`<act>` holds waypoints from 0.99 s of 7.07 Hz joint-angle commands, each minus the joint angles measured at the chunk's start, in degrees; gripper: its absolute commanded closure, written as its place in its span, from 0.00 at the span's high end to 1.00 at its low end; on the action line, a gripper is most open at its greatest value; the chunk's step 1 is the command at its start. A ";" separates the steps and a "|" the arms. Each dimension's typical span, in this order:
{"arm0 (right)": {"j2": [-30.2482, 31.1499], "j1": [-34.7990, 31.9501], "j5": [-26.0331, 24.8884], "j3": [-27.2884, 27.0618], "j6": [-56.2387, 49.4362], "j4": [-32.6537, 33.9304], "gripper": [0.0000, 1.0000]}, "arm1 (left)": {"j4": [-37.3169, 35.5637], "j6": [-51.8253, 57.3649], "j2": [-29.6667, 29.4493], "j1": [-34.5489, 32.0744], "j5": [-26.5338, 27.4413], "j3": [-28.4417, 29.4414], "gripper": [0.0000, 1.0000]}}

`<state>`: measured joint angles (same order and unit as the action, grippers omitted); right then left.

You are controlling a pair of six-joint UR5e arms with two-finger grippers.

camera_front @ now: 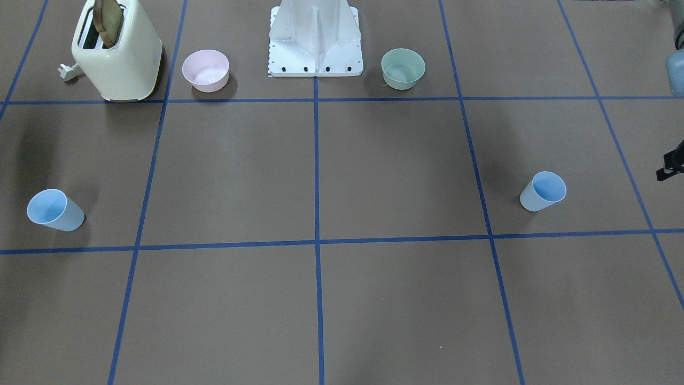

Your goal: Stack blue cups with both arms

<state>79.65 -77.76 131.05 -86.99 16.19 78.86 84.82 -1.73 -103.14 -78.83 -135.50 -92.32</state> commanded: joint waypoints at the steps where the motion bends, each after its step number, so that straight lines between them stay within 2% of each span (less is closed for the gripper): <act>1: -0.11 2.70 -2.29 -0.54 -0.29 -0.46 1.00 | 3.59 -8.09 -0.04 4.11 -0.29 -0.85 0.98; 3: 0.06 4.62 -1.76 -2.56 -0.29 -0.64 1.00 | 7.53 -13.80 0.31 7.71 -0.29 -0.76 0.98; 4: 0.67 4.72 0.94 -3.61 -0.11 -0.73 1.00 | 8.34 -14.87 0.48 8.51 -0.29 -0.67 0.97; 5: 0.94 4.72 5.75 -3.54 0.06 -0.73 1.00 | 8.34 -15.06 0.57 9.39 -0.29 -0.67 0.97; 7: 4.53 4.90 5.63 -7.21 0.33 -1.86 1.00 | 11.05 -17.69 1.27 12.02 -0.21 -0.32 0.93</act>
<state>82.38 -72.94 136.19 -92.11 16.29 77.72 93.91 -18.04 -102.39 -68.35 -135.77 -92.94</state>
